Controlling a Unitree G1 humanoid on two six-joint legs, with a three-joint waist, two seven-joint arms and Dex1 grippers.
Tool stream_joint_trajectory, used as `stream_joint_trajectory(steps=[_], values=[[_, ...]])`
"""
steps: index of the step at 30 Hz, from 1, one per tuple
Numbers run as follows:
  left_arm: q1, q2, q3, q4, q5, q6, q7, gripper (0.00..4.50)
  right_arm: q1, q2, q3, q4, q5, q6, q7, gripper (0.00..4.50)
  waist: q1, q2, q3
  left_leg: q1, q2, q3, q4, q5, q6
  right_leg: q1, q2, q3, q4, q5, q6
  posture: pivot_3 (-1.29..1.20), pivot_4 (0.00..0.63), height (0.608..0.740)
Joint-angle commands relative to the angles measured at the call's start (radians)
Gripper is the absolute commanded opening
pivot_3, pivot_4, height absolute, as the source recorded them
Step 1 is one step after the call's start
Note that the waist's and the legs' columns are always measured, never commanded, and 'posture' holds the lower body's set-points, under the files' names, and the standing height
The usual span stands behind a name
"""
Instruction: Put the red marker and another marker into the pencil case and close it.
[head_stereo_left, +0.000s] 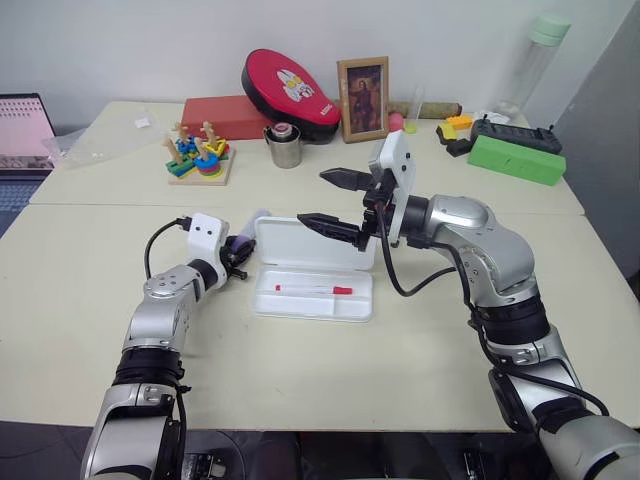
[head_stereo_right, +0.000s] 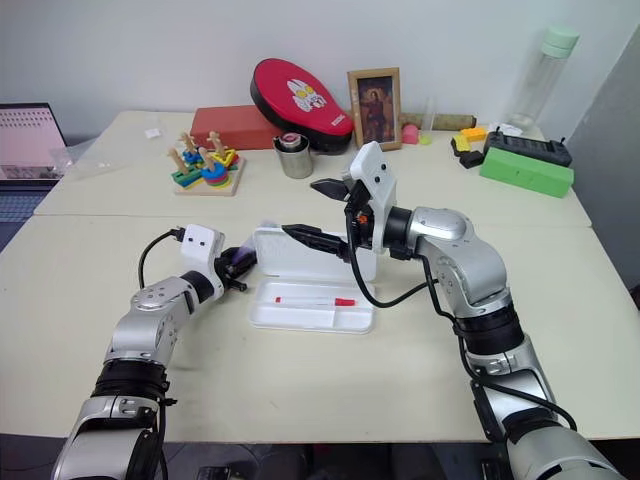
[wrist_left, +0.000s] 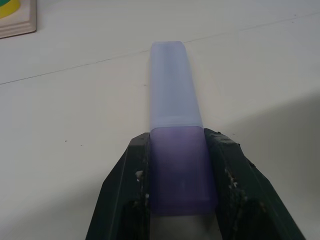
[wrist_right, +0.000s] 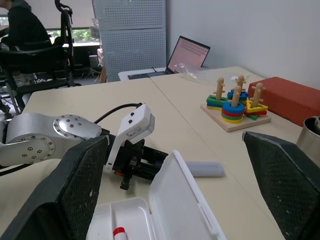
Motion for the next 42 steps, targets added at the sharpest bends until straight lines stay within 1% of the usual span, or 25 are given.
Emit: stream_joint_trajectory(steps=[1,2,4,6,8,10,13,14,17,20,21,24,28,33,37,42], values=[[-0.024,0.002,0.067,0.026,0.013,-0.053,0.081,1.19,-0.016,-0.005,-0.028,-0.016,0.024,-0.017,0.011,4.50,-0.002,0.000,0.000,0.000,0.000,0.000,0.000,0.000,0.000,0.000,0.000,0.000,0.000,0.000,0.000,0.00,0.150,0.740],[-0.031,-0.001,0.081,0.029,0.008,-0.063,0.099,1.19,-0.016,-0.005,-0.029,-0.015,0.025,-0.018,0.012,4.50,-0.002,0.000,0.000,0.000,0.000,0.000,0.000,0.000,0.000,0.000,0.000,0.000,0.000,0.000,0.000,0.00,0.150,0.740],[-0.042,-0.006,0.157,-0.048,-0.066,-0.074,0.108,1.19,-0.017,-0.004,-0.037,-0.017,0.043,-0.011,0.024,4.50,-0.002,0.000,0.000,0.000,0.000,0.000,0.000,0.000,0.000,0.000,0.000,0.000,0.000,0.000,0.000,0.00,0.150,0.740],[-0.035,-0.010,0.211,-0.158,-0.153,-0.061,0.072,1.19,-0.018,-0.006,-0.051,-0.025,0.073,0.006,0.036,4.50,0.000,0.000,0.000,-0.001,0.000,-0.001,0.000,0.000,0.000,0.000,0.000,0.000,0.000,0.000,0.000,0.00,0.150,0.740],[-0.006,0.009,0.235,-0.310,-0.252,-0.005,-0.005,1.19,-0.018,-0.024,-0.083,-0.052,0.138,0.047,0.067,4.50,0.001,0.000,0.000,-0.003,0.000,-0.002,0.000,0.000,0.000,-0.001,0.000,-0.002,-0.001,0.000,0.000,0.00,0.150,0.740],[0.051,0.065,0.231,-0.480,-0.338,0.048,-0.123,1.19,-0.013,-0.058,-0.123,-0.080,0.208,0.092,0.107,4.50,0.003,0.000,0.000,-0.004,0.000,-0.003,0.000,0.000,0.000,-0.001,0.000,-0.003,-0.001,0.000,0.000,0.00,0.150,0.740],[0.164,0.185,0.215,-0.673,-0.434,0.133,-0.293,1.19,-0.014,-0.100,-0.159,-0.074,0.248,0.104,0.134,4.50,0.003,0.000,0.000,-0.004,0.000,-0.002,-0.001,0.000,0.000,0.000,-0.001,-0.003,-0.002,0.000,0.000,0.00,0.150,0.740],[0.208,0.237,0.208,-0.725,-0.451,0.155,-0.354,1.19,-0.011,-0.119,-0.160,-0.069,0.251,0.107,0.149,4.50,0.001,0.001,0.001,-0.003,0.000,-0.002,-0.001,0.000,0.000,0.000,-0.001,-0.003,-0.002,0.000,0.000,0.00,0.150,0.740],[0.293,0.348,0.186,-0.807,-0.478,0.193,-0.477,1.19,0.017,-0.188,-0.133,-0.079,0.248,0.107,0.216,4.50,-0.004,0.003,0.002,-0.001,0.000,-0.001,-0.001,0.000,0.000,0.000,0.000,-0.002,-0.002,-0.001,-0.001,0.00,0.150,0.740],[0.331,0.440,0.095,-0.804,-0.381,0.147,-0.586,1.19,0.039,-0.230,-0.105,-0.082,0.235,0.099,0.254,4.50,-0.005,0.005,0.004,-0.001,0.001,-0.001,-0.001,0.000,0.000,-0.001,0.001,-0.001,-0.002,-0.002,-0.003,0.00,0.150,0.740],[0.335,0.454,0.075,-0.796,-0.358,0.129,-0.603,1.19,0.041,-0.234,-0.101,-0.080,0.234,0.097,0.257,4.50,-0.005,0.005,0.004,-0.001,0.001,0.000,-0.001,0.000,0.000,-0.001,0.001,0.000,-0.002,-0.002,-0.003,0.00,0.150,0.740],[0.300,0.472,-0.051,-0.714,-0.242,0.036,-0.681,1.19,0.063,-0.258,-0.071,-0.091,0.210,0.087,0.272,4.50,-0.005,0.005,0.004,-0.001,0.001,0.002,-0.001,0.000,0.000,-0.001,0.001,0.002,-0.002,-0.002,-0.002,0.00,0.150,0.740],[0.208,0.452,-0.175,-0.594,-0.140,-0.061,-0.768,1.19,0.105,-0.291,-0.034,-0.136,0.183,0.090,0.269,4.50,-0.002,0.005,0.004,-0.001,0.001,0.003,-0.001,0.000,0.000,-0.002,0.001,0.002,-0.002,-0.002,-0.002,0.00,0.150,0.740],[0.098,0.427,-0.265,-0.421,-0.019,-0.204,-0.829,1.19,0.159,-0.331,-0.017,-0.206,0.176,0.115,0.256,4.50,0.004,0.006,0.004,-0.002,0.001,0.003,-0.002,0.000,0.000,-0.003,0.001,0.002,-0.002,-0.002,-0.003,0.00,0.150,0.740],[0.037,0.405,-0.305,-0.347,0.018,-0.267,-0.887,1.19,0.197,-0.356,0.001,-0.251,0.175,0.130,0.245,4.50,0.001,0.006,0.004,-0.002,0.001,0.003,-0.002,0.000,0.000,-0.003,0.001,0.002,-0.002,-0.002,-0.002,0.00,0.150,0.740],[0.005,0.385,-0.324,-0.304,0.042,-0.295,-0.921,1.19,0.216,-0.357,0.007,-0.280,0.175,0.142,0.219,4.50,-0.001,0.006,0.004,-0.002,0.001,0.002,-0.002,0.000,0.000,-0.003,0.001,0.002,-0.002,-0.002,-0.002,0.00,0.150,0.740]])
